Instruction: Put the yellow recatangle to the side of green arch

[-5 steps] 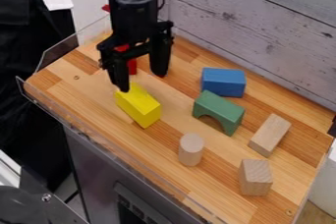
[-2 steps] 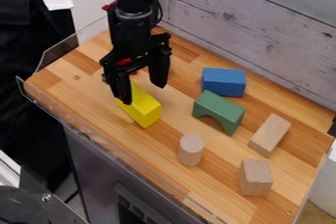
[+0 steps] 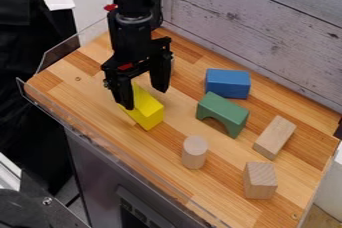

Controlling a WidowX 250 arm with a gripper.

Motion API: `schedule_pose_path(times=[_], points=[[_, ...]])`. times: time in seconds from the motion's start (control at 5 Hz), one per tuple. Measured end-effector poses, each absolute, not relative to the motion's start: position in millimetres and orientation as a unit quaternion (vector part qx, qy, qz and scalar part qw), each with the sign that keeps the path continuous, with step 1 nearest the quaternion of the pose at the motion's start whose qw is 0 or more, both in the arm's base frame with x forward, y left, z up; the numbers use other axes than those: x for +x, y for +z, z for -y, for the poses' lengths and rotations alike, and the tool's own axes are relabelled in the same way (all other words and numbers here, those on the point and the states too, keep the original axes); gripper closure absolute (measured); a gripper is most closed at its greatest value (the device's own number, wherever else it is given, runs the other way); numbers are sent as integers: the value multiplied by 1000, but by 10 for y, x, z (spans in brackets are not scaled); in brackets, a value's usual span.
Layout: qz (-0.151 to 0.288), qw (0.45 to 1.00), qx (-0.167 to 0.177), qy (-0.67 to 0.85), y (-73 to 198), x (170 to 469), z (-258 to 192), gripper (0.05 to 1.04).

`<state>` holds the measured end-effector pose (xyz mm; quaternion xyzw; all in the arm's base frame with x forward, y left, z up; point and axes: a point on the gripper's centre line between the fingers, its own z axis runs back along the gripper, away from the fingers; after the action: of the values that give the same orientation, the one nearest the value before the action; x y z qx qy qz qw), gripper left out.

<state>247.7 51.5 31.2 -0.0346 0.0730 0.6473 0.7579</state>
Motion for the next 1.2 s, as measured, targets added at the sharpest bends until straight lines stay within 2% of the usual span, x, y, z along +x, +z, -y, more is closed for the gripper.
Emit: schedule_pose_path(times=[0.2,0.4,0.6,0.8,1.2], points=[[-76,755,-34,650,292,2472,-524,85],[-82,750,-39,655,243,2483,-503,132],[-81,750,-39,655,238,2487,-504,293],[-79,744,-26,663,259,2512,-481,570],[-64,745,-36,663,327,2661,-351,585]])
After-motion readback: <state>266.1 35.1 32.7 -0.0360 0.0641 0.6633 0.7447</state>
